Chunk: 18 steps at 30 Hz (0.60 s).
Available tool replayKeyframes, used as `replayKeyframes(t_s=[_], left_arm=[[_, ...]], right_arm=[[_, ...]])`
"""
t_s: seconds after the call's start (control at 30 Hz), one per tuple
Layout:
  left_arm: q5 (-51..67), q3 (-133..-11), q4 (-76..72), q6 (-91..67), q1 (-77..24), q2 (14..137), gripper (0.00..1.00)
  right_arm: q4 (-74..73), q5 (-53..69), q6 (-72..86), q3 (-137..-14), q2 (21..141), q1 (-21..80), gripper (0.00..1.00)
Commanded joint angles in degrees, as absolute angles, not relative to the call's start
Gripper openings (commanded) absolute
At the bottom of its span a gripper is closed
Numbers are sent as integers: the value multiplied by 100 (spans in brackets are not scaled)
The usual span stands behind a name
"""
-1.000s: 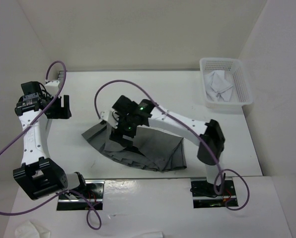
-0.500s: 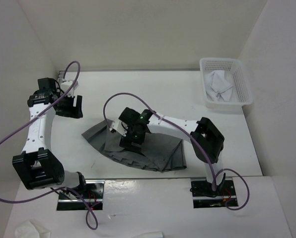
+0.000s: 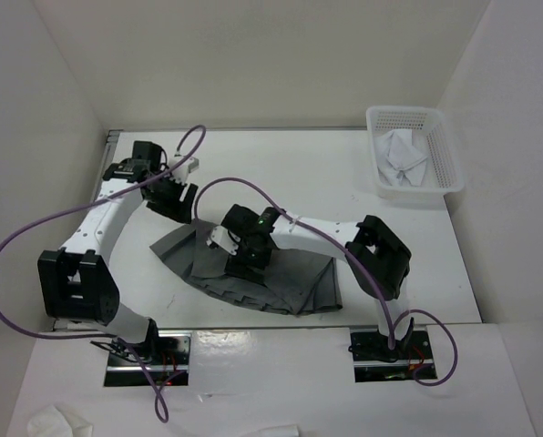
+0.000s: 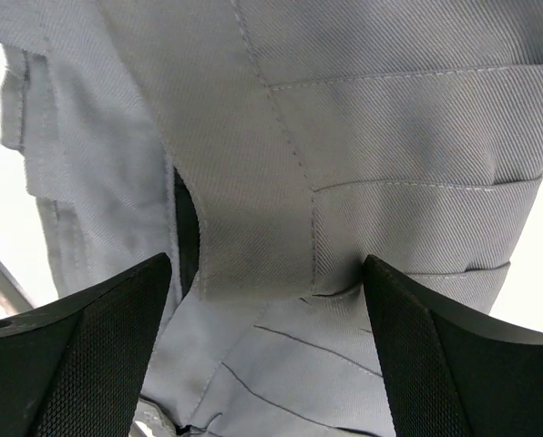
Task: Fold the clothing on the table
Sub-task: Fold the skirt
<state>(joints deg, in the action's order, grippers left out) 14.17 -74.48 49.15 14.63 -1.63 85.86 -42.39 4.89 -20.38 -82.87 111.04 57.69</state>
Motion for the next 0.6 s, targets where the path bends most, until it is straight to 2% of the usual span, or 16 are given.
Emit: replayKeyframes(t_s=[0.0, 0.27, 0.57], left_arm=[[1371, -7427, 4755, 1371, -518, 8719, 75], [1494, -7243, 4755, 1310, -738, 8851, 60], [1257, -7242, 4755, 1362, -738, 8736, 60]], right_arm=[[-4061, 281, -1969, -8174, 10916, 5757, 90], [-4175, -69, -1969, -7814, 10758, 5757, 90], [-4298, -719, -2021, -7515, 10337, 5757, 90]])
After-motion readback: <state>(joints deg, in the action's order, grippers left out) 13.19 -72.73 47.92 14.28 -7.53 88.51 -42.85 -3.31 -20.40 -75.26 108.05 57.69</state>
